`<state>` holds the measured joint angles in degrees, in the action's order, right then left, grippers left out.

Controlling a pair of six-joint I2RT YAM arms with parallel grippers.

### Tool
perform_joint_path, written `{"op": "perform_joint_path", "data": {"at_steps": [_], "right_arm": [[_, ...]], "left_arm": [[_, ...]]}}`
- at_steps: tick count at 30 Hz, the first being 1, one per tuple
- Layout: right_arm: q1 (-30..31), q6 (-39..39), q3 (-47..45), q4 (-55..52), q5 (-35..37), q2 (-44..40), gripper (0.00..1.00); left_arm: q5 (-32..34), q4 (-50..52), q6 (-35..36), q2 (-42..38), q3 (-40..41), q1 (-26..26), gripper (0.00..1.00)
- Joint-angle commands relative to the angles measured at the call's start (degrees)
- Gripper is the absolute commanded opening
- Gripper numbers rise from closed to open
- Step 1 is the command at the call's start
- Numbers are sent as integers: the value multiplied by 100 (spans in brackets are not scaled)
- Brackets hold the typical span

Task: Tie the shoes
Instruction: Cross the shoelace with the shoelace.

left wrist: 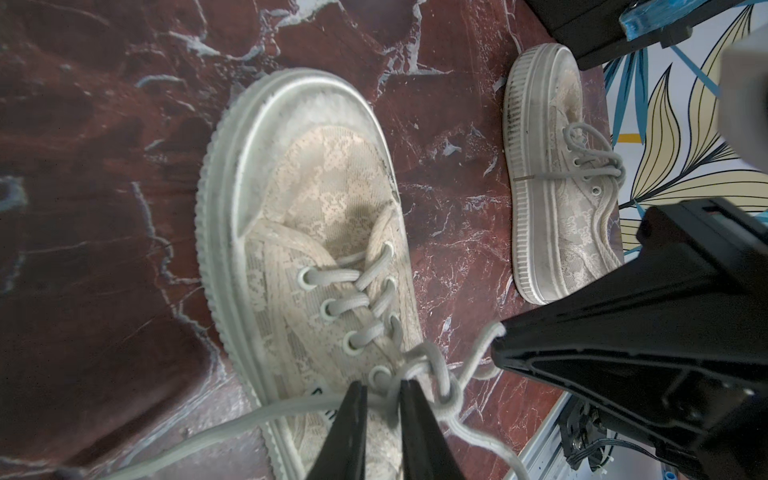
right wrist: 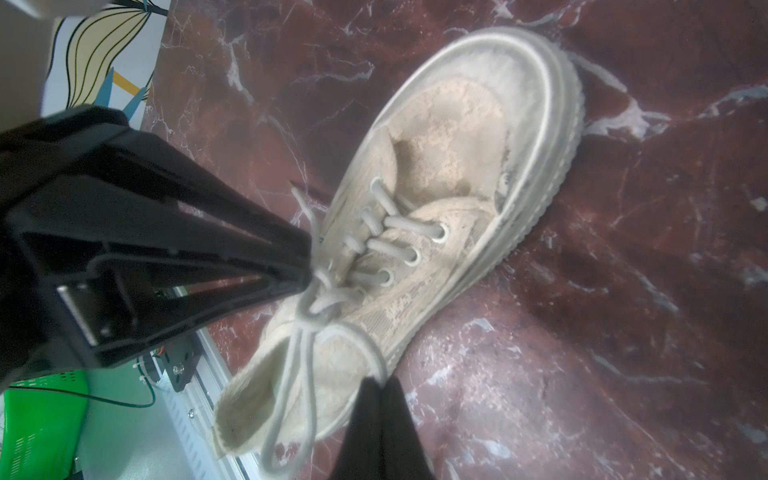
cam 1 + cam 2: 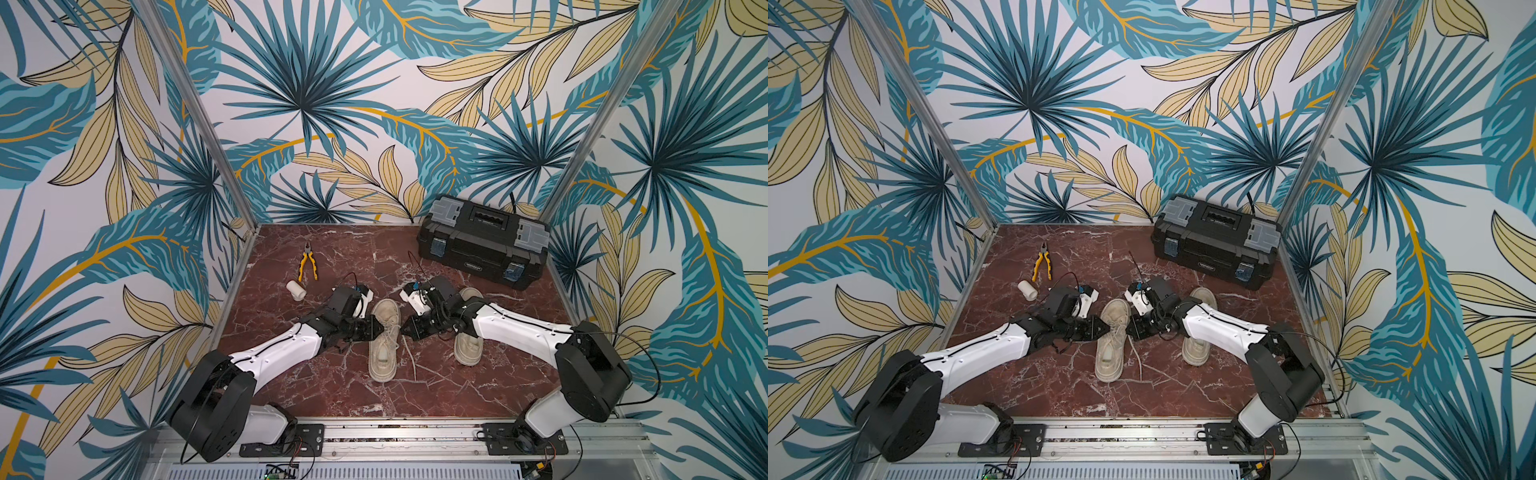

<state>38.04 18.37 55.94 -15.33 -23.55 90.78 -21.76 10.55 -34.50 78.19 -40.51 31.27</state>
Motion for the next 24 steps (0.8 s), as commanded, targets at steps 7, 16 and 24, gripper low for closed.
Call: {"op": "perform_joint_path", "data": {"at_steps": [7,16,24], "right_arm": [[37,-149,83,-117,117,-93,0],[71,-298,331,-366,184,-267,0],[262,-374,636,-435,129,108,0]], "left_arm": [[-223,-299,21,-28,17,-31,8],[-300,-341,37,-84,8,-31,1],[-264,-336,39,-68,26,-25,0]]}}
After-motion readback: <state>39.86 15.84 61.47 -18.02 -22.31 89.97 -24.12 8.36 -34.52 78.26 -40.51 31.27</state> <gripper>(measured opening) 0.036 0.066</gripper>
